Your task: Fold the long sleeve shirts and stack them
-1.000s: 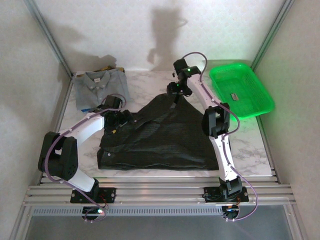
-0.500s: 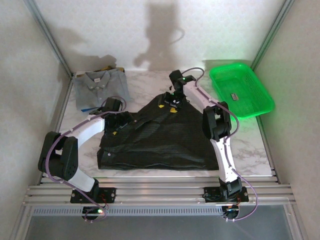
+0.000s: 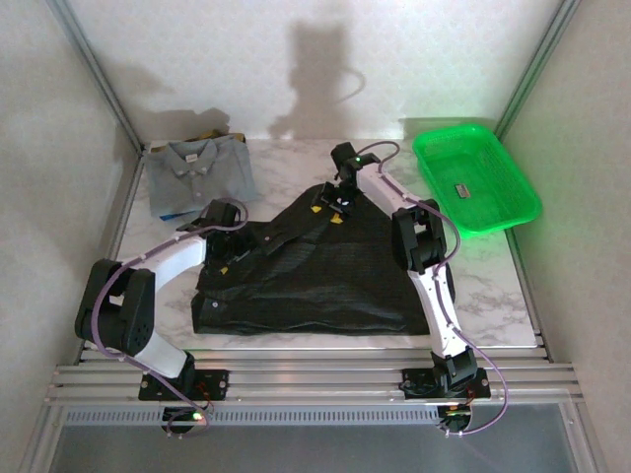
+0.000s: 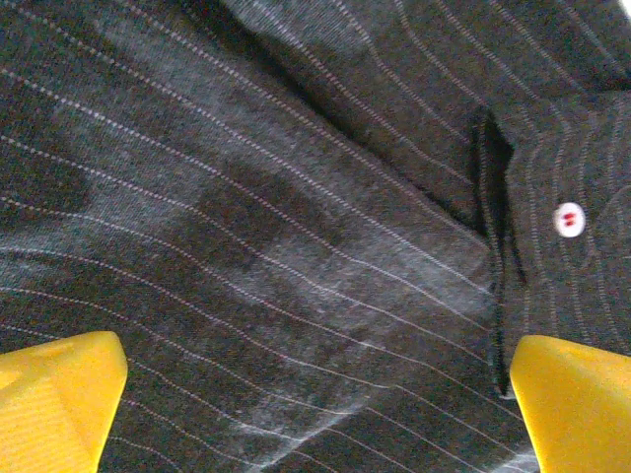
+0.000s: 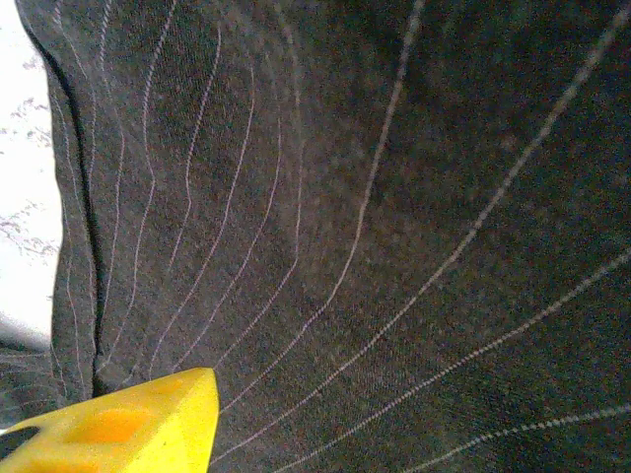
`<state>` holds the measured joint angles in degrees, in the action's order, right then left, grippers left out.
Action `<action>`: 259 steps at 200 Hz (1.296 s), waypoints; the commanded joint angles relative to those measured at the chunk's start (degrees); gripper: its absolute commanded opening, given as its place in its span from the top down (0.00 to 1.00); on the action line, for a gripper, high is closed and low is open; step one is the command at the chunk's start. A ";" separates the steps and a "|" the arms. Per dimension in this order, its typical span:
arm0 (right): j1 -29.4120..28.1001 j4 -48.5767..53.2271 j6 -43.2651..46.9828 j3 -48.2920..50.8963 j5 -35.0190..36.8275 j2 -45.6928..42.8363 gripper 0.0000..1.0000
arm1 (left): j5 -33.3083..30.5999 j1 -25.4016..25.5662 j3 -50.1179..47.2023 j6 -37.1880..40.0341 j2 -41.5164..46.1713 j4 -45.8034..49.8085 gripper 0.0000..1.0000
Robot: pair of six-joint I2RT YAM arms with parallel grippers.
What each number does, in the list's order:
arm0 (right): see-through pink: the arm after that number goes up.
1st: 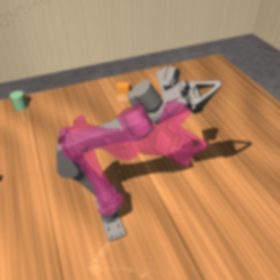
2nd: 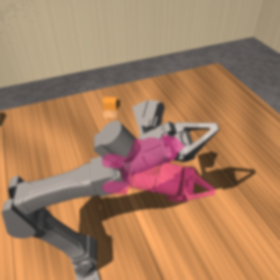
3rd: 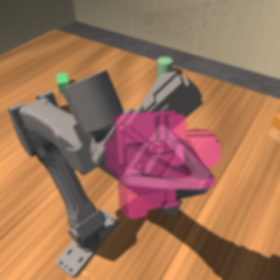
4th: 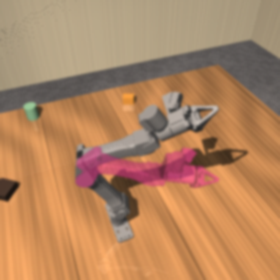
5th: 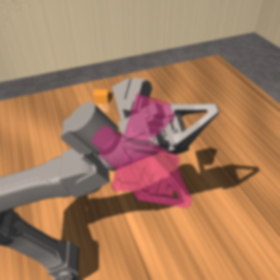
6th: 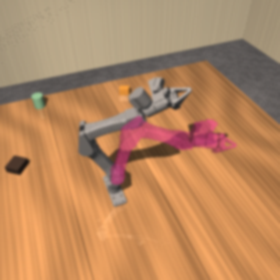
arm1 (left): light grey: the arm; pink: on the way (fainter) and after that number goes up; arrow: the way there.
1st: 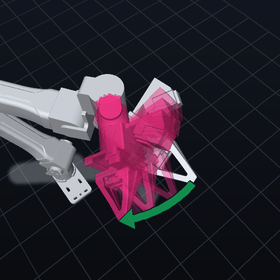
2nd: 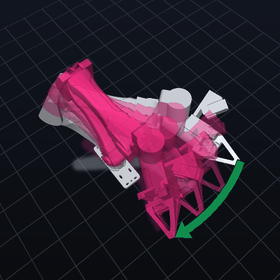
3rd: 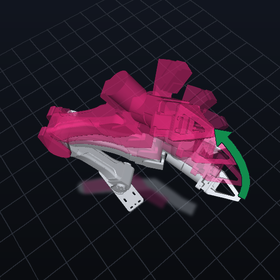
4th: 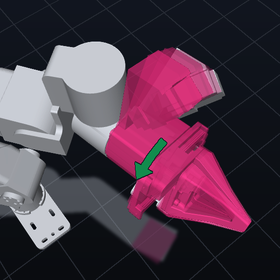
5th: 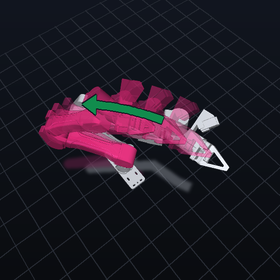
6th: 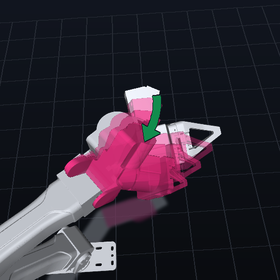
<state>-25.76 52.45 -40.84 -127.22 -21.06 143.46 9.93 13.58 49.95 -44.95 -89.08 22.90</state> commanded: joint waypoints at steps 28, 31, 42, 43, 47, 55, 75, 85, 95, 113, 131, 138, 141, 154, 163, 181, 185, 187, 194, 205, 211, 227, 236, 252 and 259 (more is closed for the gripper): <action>1.86 -0.22 -2.34 -4.44 0.09 2.82 0.61 | 0.53 -0.73 -3.00 0.74 0.75 -0.92 0.00; 2.00 -0.37 -2.38 -4.44 0.10 2.72 0.63 | 0.53 -0.72 -3.09 0.77 0.75 -0.88 0.00; 2.34 -1.03 -2.80 -4.66 0.06 2.46 0.69 | 0.51 -0.75 -3.45 0.92 0.68 -0.90 0.00; 2.36 -1.12 -2.86 -4.68 0.06 2.45 0.69 | 0.56 -0.71 -3.45 0.96 0.67 -0.91 0.00; 2.51 -1.28 -3.03 -4.80 -0.08 2.40 0.72 | 0.49 -0.72 -3.58 1.04 0.67 -0.92 0.01; 2.66 -2.10 -3.48 -5.01 -0.74 2.41 0.77 | 0.52 -0.75 -3.77 1.11 0.52 -1.00 0.00; 3.16 -3.70 -4.80 -6.29 -2.42 2.88 0.89 | 0.71 -0.74 -4.12 1.42 0.14 -1.36 0.00; 3.42 -5.41 -6.20 -6.39 -3.81 2.95 0.93 | 0.84 -0.67 -4.16 1.48 -0.04 -1.49 0.00; 3.76 -8.65 -8.15 -5.80 -5.38 2.49 0.95 | 0.88 -0.74 -4.34 1.53 -0.17 -1.66 0.00; 4.26 -14.83 -11.85 -5.51 -7.57 1.80 0.95 | 0.88 -0.74 -4.60 1.90 -0.54 -1.71 0.00; 5.07 -19.11 -15.58 -6.46 -7.65 1.58 0.95 | 1.05 -0.68 -5.25 2.09 -0.69 -2.06 0.00; 5.34 -20.48 -17.09 -6.48 -7.24 1.37 0.95 | 1.11 -0.73 -5.51 2.13 -0.81 -2.28 0.01; 5.56 -21.32 -17.72 -6.40 -7.09 1.34 0.95 | 1.14 -0.75 -5.65 2.12 -0.80 -2.35 0.00; 6.30 -24.17 -20.77 -5.90 -6.21 1.09 0.96 | 1.33 -0.74 -6.00 2.23 -0.98 -2.67 0.00; 6.73 -26.48 -22.98 -5.30 -5.47 0.90 0.96 | 1.42 -0.75 -6.25 2.25 -1.10 -2.77 0.00; 7.26 -31.80 -27.22 -3.38 -4.37 0.51 0.96 | 1.40 -0.75 -6.70 2.42 -1.44 -3.02 0.00; 7.38 -33.40 -28.40 -3.02 -4.18 0.50 0.96 | 1.41 -0.75 -6.79 2.49 -1.53 -3.03 0.00; 7.43 -34.17 -28.90 -2.83 -4.17 0.55 0.96 | 1.41 -0.75 -6.80 2.56 -1.54 -3.08 0.00; 7.48 -36.03 -30.43 -2.47 -3.88 0.61 0.96 | 1.40 -0.69 -6.97 2.56 -1.50 -3.12 0.00; 7.56 -40.11 -33.02 -1.79 -3.70 0.94 0.96 | 1.40 -0.74 -7.22 2.69 -1.65 -3.12 0.00; 7.56 -42.42 -34.89 -1.14 -3.64 1.02 0.97 | 1.41 -0.75 -7.32 2.82 -1.78 -3.04 0.00; 7.52 -48.14 -39.01 0.54 -3.15 1.02 0.96 | 1.37 -0.75 -7.58 2.85 -2.01 -2.99 0.00; 7.52 -50.25 -40.63 1.74 -2.37 0.73 0.97 | 1.49 -0.75 -7.83 2.78 -1.99 -3.13 0.00; 7.47 -54.02 -43.06 3.91 -0.79 0.07 0.97 | 1.51 -0.74 -8.12 2.74 -2.02 -3.31 0.00; 7.47 -55.59 -43.95 4.82 -0.24 -0.23 0.97 | 1.56 -0.75 -8.20 2.71 -2.02 -3.44 0.00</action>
<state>-17.93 6.70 -78.08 -125.43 -24.36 145.29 10.09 13.28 45.04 -42.76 -88.86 18.46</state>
